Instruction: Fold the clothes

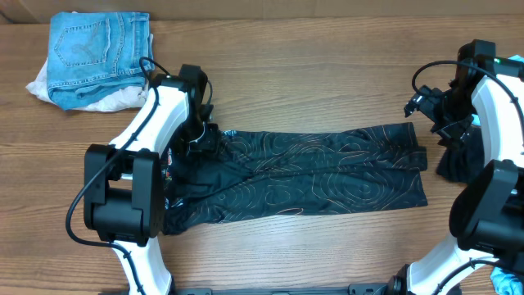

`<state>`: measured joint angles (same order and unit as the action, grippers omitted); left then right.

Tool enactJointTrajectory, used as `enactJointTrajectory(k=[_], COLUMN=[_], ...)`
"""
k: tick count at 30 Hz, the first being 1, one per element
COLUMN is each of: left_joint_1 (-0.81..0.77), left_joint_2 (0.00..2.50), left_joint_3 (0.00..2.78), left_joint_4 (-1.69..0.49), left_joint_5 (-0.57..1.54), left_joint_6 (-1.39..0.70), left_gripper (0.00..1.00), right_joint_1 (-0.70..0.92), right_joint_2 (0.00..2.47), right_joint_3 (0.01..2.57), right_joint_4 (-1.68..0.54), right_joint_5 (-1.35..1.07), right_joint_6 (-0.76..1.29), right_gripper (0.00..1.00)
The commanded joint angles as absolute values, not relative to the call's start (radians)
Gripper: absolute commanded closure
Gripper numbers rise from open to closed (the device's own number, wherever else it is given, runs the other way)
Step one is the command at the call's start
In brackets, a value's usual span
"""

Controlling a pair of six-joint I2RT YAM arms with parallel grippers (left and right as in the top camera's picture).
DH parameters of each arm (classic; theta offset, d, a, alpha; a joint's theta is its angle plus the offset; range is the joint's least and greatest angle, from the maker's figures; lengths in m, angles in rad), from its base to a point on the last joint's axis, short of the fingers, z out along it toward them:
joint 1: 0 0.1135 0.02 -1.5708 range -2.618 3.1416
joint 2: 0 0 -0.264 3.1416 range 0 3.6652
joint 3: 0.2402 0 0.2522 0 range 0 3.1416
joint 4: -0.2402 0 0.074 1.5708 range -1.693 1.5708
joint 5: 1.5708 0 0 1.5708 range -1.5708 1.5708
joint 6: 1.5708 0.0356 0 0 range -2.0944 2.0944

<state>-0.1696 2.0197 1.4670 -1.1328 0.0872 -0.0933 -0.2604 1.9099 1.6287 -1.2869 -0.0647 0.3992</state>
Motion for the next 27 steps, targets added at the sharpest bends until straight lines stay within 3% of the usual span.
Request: enactJointTrajectory(k=[1,5,11,16,27], left_joint_1=[-0.167,-0.167,-0.167,-0.167,-0.168], left_joint_2=[2.025,2.025,2.025,2.025,2.023], left_joint_3=[1.442,1.441,1.442,1.442,1.557], left_joint_4=[-1.123,-1.117,-1.119,-1.123,-1.333], left_joint_5=[0.103,0.103,0.102,0.102,0.096], left_joint_6=[-0.067,-0.066,-0.067,-0.066,-0.167], left_gripper=[0.41,0.49,0.80,0.96,0.96], right_joint_1=[-0.255,-0.255,-0.255,-0.255,-0.255], right_joint_2=[1.880,1.880,1.880,1.880,1.880], right_joint_3=[1.629,1.629,1.629,1.629,1.629], right_joint_4=[-1.285,-1.283,-1.277,-1.277,-1.278], right_joint_5=[-0.069,-0.069,-0.069,-0.069,-0.070], right_joint_6=[0.393,0.393,0.393,0.393,0.393], right_gripper=[0.00,0.00,0.00,0.00,0.00])
